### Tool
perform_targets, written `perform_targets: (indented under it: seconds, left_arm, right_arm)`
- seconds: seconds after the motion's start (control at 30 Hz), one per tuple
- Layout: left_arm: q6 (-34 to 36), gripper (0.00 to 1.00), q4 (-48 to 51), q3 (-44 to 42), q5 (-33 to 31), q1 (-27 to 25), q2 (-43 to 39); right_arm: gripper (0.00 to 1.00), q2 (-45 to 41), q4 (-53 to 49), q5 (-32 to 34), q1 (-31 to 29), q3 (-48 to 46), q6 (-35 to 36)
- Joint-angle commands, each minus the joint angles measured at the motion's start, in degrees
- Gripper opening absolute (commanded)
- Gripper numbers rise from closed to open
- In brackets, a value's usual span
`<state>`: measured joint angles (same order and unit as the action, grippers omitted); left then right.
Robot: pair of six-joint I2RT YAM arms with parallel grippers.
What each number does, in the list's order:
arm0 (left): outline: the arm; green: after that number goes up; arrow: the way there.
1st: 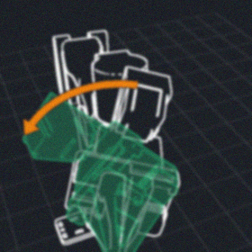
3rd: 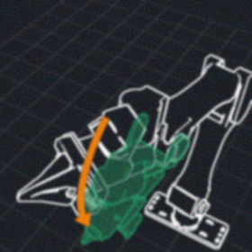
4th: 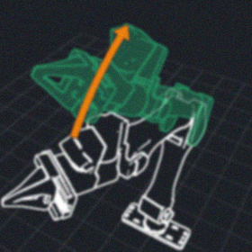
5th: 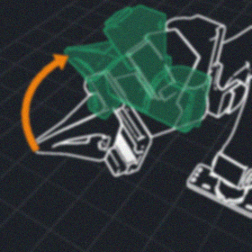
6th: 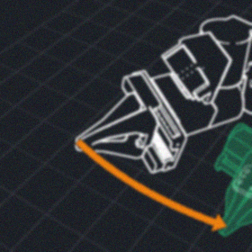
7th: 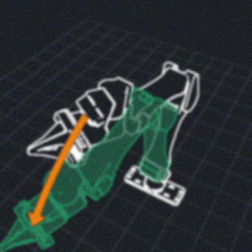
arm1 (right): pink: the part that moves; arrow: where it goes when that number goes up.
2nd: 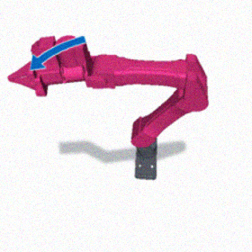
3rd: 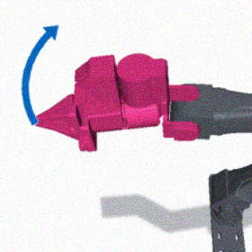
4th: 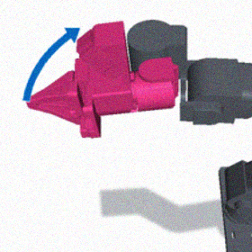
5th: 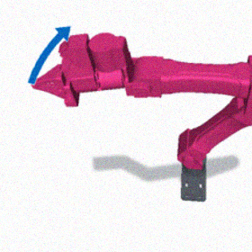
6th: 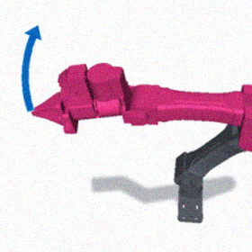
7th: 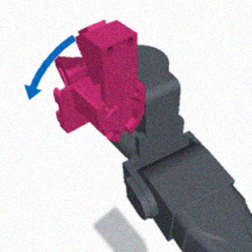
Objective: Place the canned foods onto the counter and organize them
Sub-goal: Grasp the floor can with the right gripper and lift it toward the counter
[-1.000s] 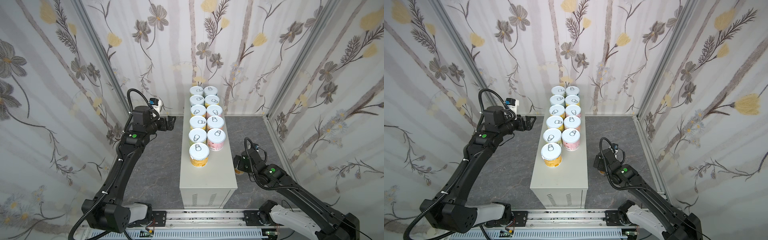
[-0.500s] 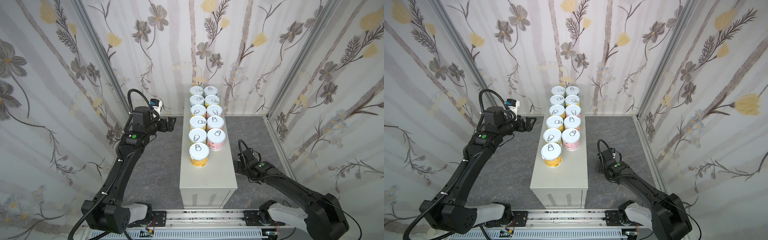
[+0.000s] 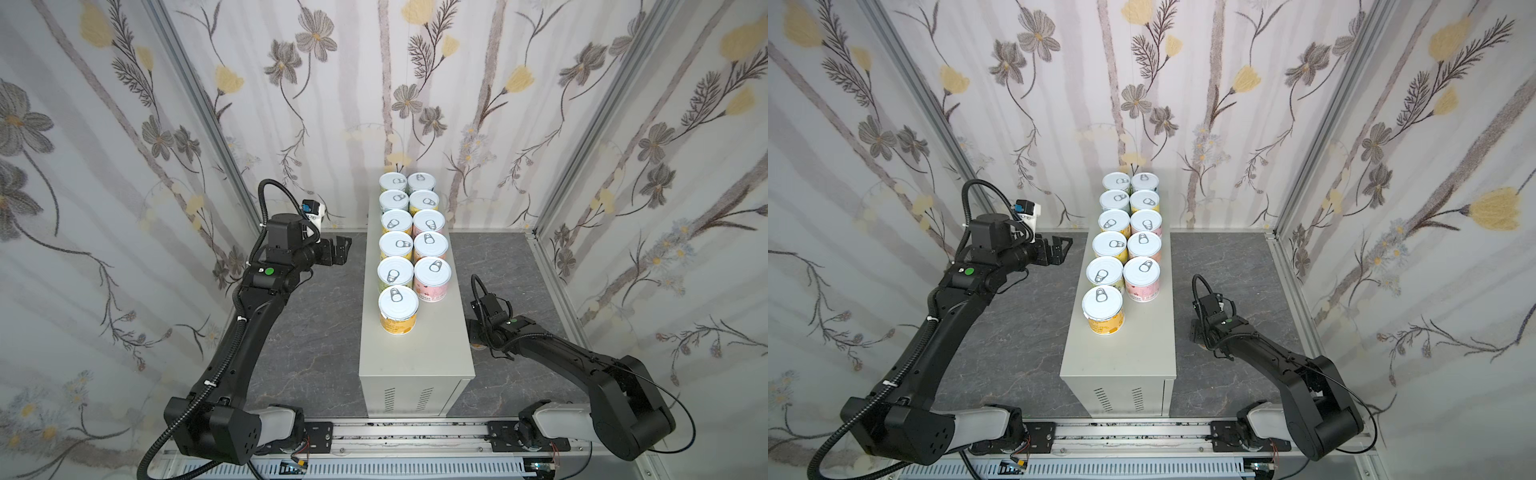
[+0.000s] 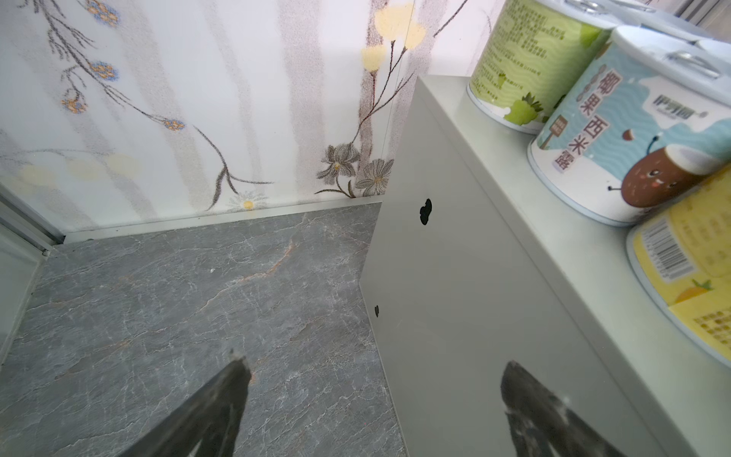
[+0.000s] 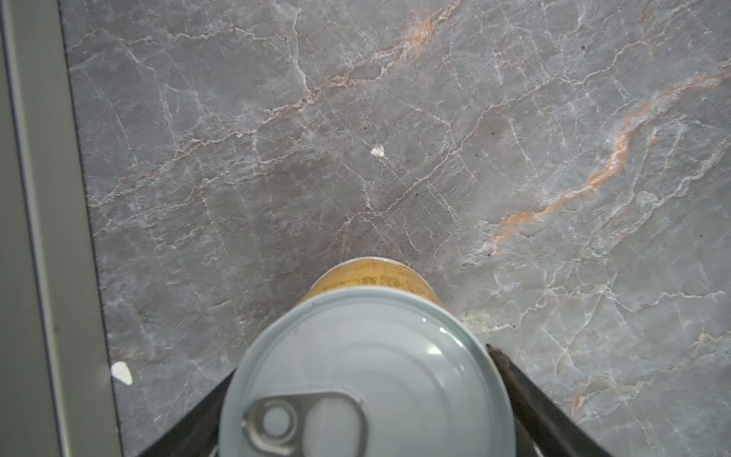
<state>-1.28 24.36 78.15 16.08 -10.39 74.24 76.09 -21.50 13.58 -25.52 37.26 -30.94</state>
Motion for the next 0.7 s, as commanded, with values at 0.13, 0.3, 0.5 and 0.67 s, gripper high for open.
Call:
perform_targets:
  seconds: [0.13,0.3,0.5,0.67]
  left_arm:
    - [0.84,1.0,-0.01,0.34,-0.41,0.02,-0.23]
    - [1.27,1.0,-0.11,0.42,-0.11,0.02,-0.83]
    - [1.32,1.0,0.45,0.89,1.18,0.02,-1.91]
    - [2.15,1.0,0.97,0.99,2.42,0.02,-3.53]
  right_arm:
    - [0.64,0.68,2.42,-1.0,0.46,-0.38,1.17]
    - [0.46,-3.38,-1.68,-0.97,0.55,1.29,-0.15]
    - [0.41,-14.42,-15.17,2.25,0.83,13.19,0.5]
    - [0.4,-19.32,-27.36,0.98,0.63,27.87,3.06]
